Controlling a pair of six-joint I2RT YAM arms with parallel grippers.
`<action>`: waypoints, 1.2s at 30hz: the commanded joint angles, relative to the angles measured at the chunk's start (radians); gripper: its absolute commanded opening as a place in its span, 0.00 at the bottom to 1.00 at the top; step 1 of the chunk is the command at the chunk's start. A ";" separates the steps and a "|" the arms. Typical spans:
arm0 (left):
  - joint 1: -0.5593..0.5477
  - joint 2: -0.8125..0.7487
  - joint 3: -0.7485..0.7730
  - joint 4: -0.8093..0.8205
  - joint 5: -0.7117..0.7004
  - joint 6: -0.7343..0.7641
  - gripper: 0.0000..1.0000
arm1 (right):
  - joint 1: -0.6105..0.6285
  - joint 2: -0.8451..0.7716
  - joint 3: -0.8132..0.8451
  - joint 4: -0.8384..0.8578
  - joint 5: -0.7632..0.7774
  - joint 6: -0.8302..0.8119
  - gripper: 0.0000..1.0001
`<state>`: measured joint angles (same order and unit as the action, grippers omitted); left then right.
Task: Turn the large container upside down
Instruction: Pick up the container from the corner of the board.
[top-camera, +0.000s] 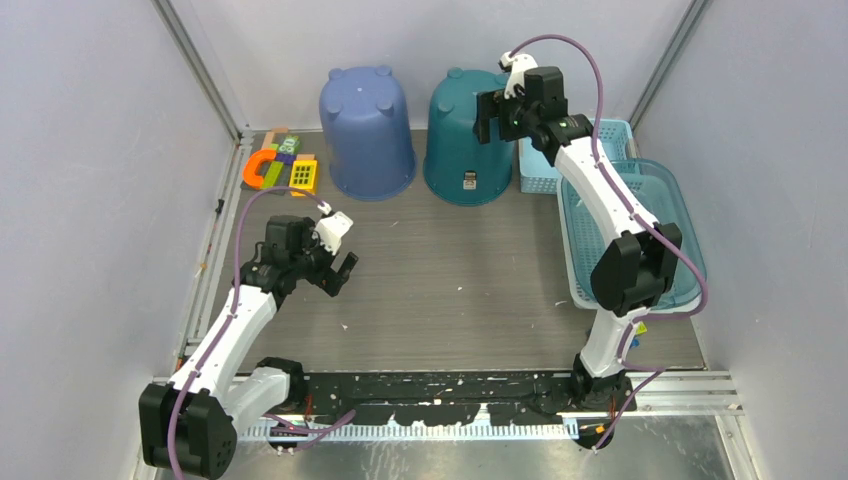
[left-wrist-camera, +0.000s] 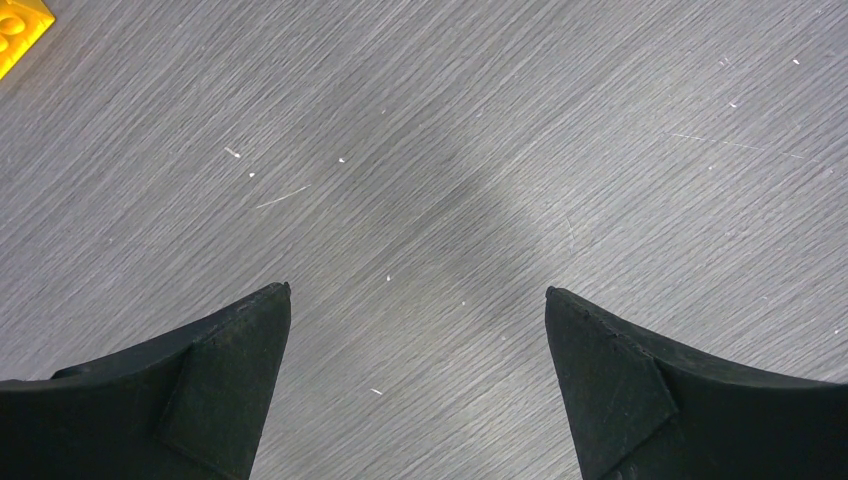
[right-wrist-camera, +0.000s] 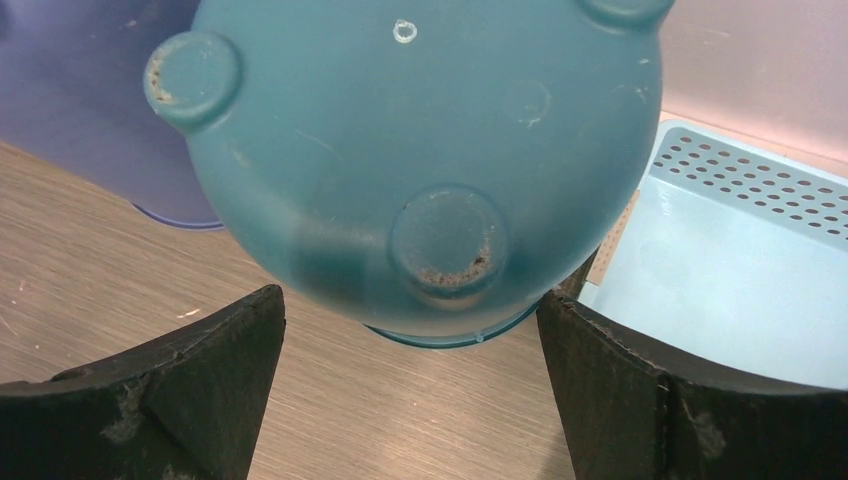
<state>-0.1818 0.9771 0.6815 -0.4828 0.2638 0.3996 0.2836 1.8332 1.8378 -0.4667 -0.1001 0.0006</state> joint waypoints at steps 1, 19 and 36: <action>0.004 -0.014 0.004 0.030 0.023 -0.006 1.00 | -0.009 0.034 0.022 0.003 -0.012 -0.030 0.99; 0.007 -0.011 0.006 0.029 0.020 -0.006 1.00 | -0.012 0.007 0.044 -0.050 -0.056 -0.085 1.00; 0.007 -0.037 0.014 0.011 0.047 -0.008 1.00 | -0.094 -0.202 -0.296 -0.167 -0.046 -0.582 1.00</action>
<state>-0.1810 0.9726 0.6815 -0.4850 0.2829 0.3992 0.2241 1.5986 1.5932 -0.6209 -0.1425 -0.4339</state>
